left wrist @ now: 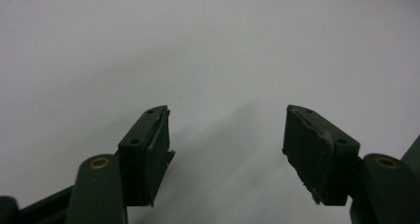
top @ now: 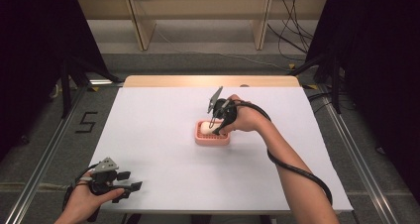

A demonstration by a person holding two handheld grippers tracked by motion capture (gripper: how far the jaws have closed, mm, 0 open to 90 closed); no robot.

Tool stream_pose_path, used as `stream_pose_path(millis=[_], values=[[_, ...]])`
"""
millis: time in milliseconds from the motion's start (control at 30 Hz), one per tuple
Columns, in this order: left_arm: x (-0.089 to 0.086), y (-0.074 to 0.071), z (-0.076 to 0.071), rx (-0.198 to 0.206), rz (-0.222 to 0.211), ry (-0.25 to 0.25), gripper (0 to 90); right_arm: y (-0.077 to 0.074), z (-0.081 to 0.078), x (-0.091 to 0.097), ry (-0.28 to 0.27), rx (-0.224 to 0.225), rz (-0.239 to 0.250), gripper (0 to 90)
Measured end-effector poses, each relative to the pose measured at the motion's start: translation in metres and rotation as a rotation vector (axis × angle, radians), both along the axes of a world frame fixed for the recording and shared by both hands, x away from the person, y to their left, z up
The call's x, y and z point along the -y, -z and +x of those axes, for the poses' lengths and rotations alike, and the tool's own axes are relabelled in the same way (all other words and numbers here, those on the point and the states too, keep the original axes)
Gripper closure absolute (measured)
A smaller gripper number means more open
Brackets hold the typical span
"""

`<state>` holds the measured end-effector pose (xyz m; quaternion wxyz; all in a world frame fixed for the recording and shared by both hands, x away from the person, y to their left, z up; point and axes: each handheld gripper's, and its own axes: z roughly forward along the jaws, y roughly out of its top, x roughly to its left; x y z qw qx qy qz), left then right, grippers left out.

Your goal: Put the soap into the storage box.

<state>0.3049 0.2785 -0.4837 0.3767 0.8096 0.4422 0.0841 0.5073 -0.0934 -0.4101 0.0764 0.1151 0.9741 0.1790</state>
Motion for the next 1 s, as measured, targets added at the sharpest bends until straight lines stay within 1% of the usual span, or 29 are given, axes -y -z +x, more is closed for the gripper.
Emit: stream_pose_path(millis=[33, 67, 100, 133, 167, 200, 233, 267, 333, 367, 400, 467, 500, 533, 567, 600, 633, 667, 700, 733, 767, 800, 833, 867, 900, 933, 967, 1000], values=[[0.0, 0.0, 0.0, 0.001, 0.008, -0.007, 34.3, 0.001, -0.002, 0.003, -0.005, 0.0, 0.002, 35.5], [0.0, -0.001, 0.0, -0.001, 0.009, 0.009, 34.3, 0.001, -0.006, 0.007, 0.019, -0.009, -0.009, 37.0], [0.0, -0.001, 0.0, 0.002, 0.006, 0.006, 34.3, 0.001, -0.009, 0.011, 0.026, -0.014, -0.009, 37.5], [0.0, 0.0, 0.0, 0.003, -0.002, 0.0, 34.3, 0.001, -0.013, 0.015, 0.039, -0.014, 0.0, 38.3], [0.0, 0.0, 0.0, 0.003, -0.003, 0.0, 34.3, 0.001, -0.014, 0.018, 0.021, -0.015, 0.01, 39.6], [0.0, 0.0, 0.0, 0.003, -0.002, -0.002, 34.3, 0.001, -0.018, 0.024, 0.038, -0.005, 0.015, 41.4], [0.0, 0.0, 0.001, 0.003, 0.011, -0.012, 34.3, 0.0, -0.02, 0.028, 0.035, -0.009, 0.024, 43.0], [-0.002, -0.001, 0.001, 0.001, 0.014, 0.006, 34.3, 0.0, -0.025, 0.032, 0.073, -0.013, 0.053, 44.5], [0.0, 0.0, 0.001, 0.002, 0.0, -0.015, 34.3, -0.001, -0.033, 0.04, 0.09, -0.016, 0.086, 47.2], [-0.001, 0.0, 0.001, 0.002, 0.012, -0.018, 34.3, 0.0, -0.037, 0.044, 0.106, -0.021, 0.098, 47.7], [-0.001, 0.0, 0.001, 0.001, 0.013, -0.017, 34.3, 0.0, -0.043, 0.048, 0.116, -0.022, 0.106, 48.8], [0.0, 0.0, 0.001, 0.003, 0.006, -0.012, 34.3, 0.003, -0.051, 0.054, 0.112, -0.012, 0.121, 49.1], [0.0, -0.001, 0.0, 0.001, 0.004, -0.012, 34.3, 0.003, -0.057, 0.057, 0.155, -0.024, 0.124, 49.3], [0.0, 0.0, 0.0, -0.003, -0.002, -0.016, 34.3, 0.005, -0.062, 0.061, 0.161, -0.014, 0.144, 49.4], [-0.001, 0.0, 0.0, -0.003, 0.002, -0.013, 34.3, 0.008, -0.067, 0.065, 0.179, 0.015, 0.164, 49.2], [-0.001, 0.0, 0.0, 0.004, 0.011, -0.011, 34.3, 0.01, -0.073, 0.069, 0.203, 0.027, 0.182, 48.5], [-0.001, 0.0, 0.0, 0.006, -0.001, -0.016, 34.3, 0.014, -0.078, 0.073, 0.231, 0.051, 0.204, 47.1], [0.0, 0.001, 0.0, 0.003, -0.002, -0.018, 34.3, 0.017, -0.083, 0.078, 0.244, 0.076, 0.206, 45.8], [-0.001, 0.0, 0.001, 0.001, 0.011, -0.013, 34.3, 0.02, -0.089, 0.082, 0.274, 0.091, 0.214, 43.7], [0.0, 0.001, 0.0, 0.001, 0.005, -0.013, 34.3, 0.025, -0.093, 0.086, 0.295, 0.104, 0.219, 42.1], [0.0, 0.001, 0.0, 0.0, 0.012, -0.014, 34.3, 0.028, -0.096, 0.089, 0.294, 0.118, 0.216, 41.4], [0.0, 0.0, 0.001, 0.003, 0.018, -0.012, 34.3, 0.033, -0.101, 0.092, 0.306, 0.108, 0.209, 40.8], [0.0, 0.0, 0.0, 0.002, 0.017, -0.016, 34.3, 0.036, -0.105, 0.095, 0.314, 0.126, 0.193, 40.4], [0.0, 0.0, 0.0, 0.005, 0.018, -0.015, 34.3, 0.038, -0.106, 0.098, 0.302, 0.138, 0.173, 39.9], [0.0, 0.0, 0.0, 0.005, 0.014, -0.015, 34.3, 0.039, -0.107, 0.1, 0.304, 0.143, 0.147, 39.8], [0.0, 0.0, 0.0, 0.004, 0.019, -0.023, 34.3, 0.04, -0.108, 0.101, 0.301, 0.15, 0.144, 39.3], [0.0, -0.001, -0.001, 0.003, 0.005, -0.016, 34.3, 0.042, -0.11, 0.1, 0.322, 0.15, 0.156, 38.9], [0.0, -0.002, -0.001, 0.004, 0.0, -0.023, 34.3, 0.045, -0.112, 0.1, 0.334, 0.153, 0.187, 38.5]])
